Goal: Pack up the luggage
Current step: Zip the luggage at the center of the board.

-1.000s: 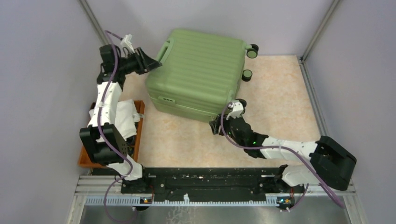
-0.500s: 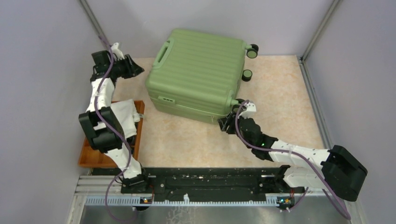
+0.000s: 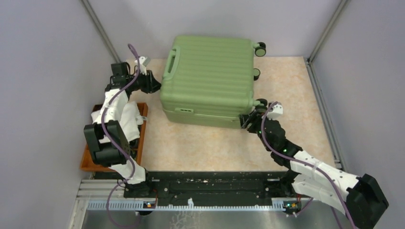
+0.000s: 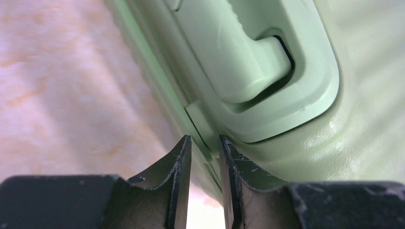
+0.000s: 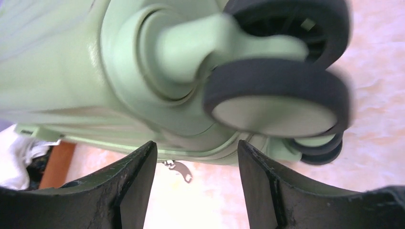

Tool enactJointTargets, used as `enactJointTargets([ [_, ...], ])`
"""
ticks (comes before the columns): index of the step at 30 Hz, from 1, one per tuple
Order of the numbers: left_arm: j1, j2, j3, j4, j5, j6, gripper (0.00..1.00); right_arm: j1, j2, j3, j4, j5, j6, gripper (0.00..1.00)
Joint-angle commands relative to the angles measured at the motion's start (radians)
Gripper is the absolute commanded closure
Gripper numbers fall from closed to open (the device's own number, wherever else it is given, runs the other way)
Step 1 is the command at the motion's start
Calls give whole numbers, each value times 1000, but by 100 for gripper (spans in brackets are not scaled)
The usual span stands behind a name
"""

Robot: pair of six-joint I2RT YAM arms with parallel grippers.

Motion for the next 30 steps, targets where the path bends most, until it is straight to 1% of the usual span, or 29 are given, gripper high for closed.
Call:
enactJointTargets([
  [1,-125,-118,-82,-232,235,86,65,-58,-95,-32,-103,15,-47,37],
  [2,-124,-135,-83,-256,241,98,65,-68,-112,-39,-118,9,-45,36],
  [4,-117,-163,-66,-309,230,122,60,-79,-137,-44,-154,11,-39,36],
  [6,-89,-181,-28,-346,191,122,50,-80,-148,-46,-195,16,-32,36],
  [7,-63,-187,-5,-340,143,85,43,-81,-153,-49,-208,13,-29,36],
  [8,-33,-187,19,-326,85,28,27,-81,-159,-53,-220,9,-30,36],
  [9,-3,-187,34,-302,69,3,5,-81,-164,-59,-223,2,-30,36],
  [10,25,-187,36,-265,63,-35,2,-80,-168,-65,-224,-5,-34,36],
  [12,54,-184,17,-197,58,-104,1,-81,-169,-66,-234,-11,-34,35],
  [15,49,-161,-31,-101,56,-209,1,-82,-161,-62,-243,-6,-56,33],
  [20,-13,-60,-43,-35,15,-285,1,-115,-147,-76,-223,-49,-76,32],
  [23,-43,-8,-17,16,-4,-319,2,-152,-159,-97,-213,-79,-59,32],
  [25,-60,24,21,8,-27,-328,7,-158,-167,-104,-219,-80,-58,32],
  [26,-69,36,33,6,-49,-330,12,-159,-168,-103,-222,-76,-60,33],
  [30,-92,76,74,16,-121,-368,40,-160,-170,-106,-223,-59,-77,35],
])
